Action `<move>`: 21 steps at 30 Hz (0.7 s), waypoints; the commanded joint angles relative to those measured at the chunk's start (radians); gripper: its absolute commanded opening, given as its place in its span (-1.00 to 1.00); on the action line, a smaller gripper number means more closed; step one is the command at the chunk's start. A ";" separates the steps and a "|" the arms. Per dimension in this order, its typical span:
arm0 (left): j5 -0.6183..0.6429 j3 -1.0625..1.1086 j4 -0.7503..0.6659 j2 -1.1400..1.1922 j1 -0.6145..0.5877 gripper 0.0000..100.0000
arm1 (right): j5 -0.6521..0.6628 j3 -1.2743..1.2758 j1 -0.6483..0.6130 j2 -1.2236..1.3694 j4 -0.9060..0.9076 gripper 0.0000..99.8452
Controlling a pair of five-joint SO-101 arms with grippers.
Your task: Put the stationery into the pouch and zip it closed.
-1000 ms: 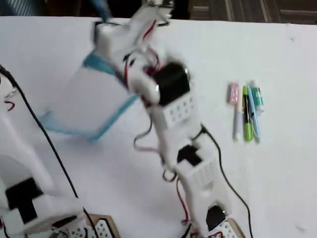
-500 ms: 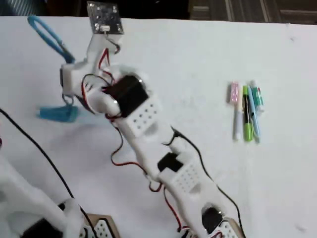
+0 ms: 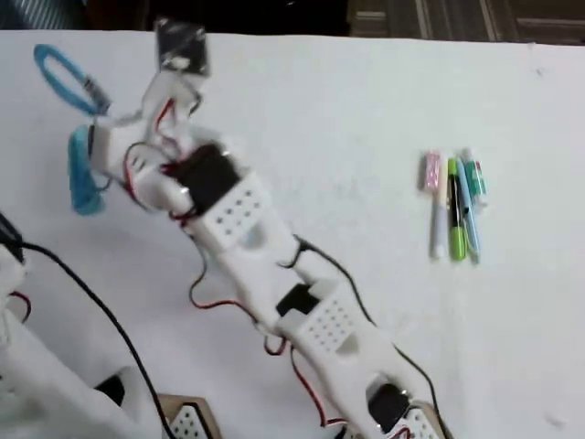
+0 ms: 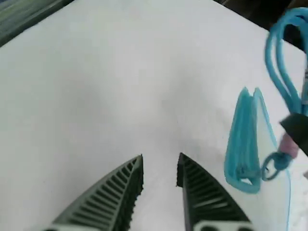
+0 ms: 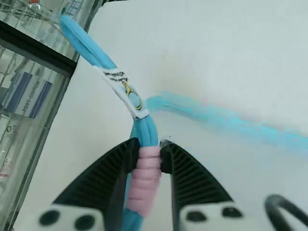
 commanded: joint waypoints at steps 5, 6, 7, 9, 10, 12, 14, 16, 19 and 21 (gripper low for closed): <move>0.002 0.087 0.000 0.068 -0.004 -0.67 | -0.075 -0.006 0.088 0.050 -0.030 -0.97; 0.003 0.084 -0.003 0.088 -0.013 -0.67 | -0.086 -0.006 0.110 0.053 -0.039 -0.97; 0.003 0.072 -0.003 0.110 -0.024 -0.67 | -0.097 0.003 0.128 0.053 -0.058 -0.97; 0.003 0.040 -0.002 0.151 -0.041 -0.67 | -0.112 0.006 0.147 0.058 -0.097 -0.97; 0.003 0.017 0.000 0.171 -0.041 -0.67 | -0.121 0.006 0.150 0.065 -0.119 -0.97; 0.009 -0.029 0.000 0.202 -0.041 -0.67 | -0.135 -0.003 0.148 0.088 -0.165 -0.97; 0.049 -0.075 0.000 0.222 -0.039 -0.67 | -0.146 -0.005 0.148 0.099 -0.219 -0.97; 0.081 -0.115 0.000 0.236 -0.039 -0.67 | -0.160 -0.005 0.153 0.099 -0.252 -0.97; 0.153 -0.137 0.000 0.243 -0.035 -0.66 | -0.184 -0.005 0.171 0.077 -0.257 -0.97; 0.212 -0.140 0.000 0.246 -0.019 -0.60 | -0.187 -0.005 0.193 0.059 -0.257 -0.97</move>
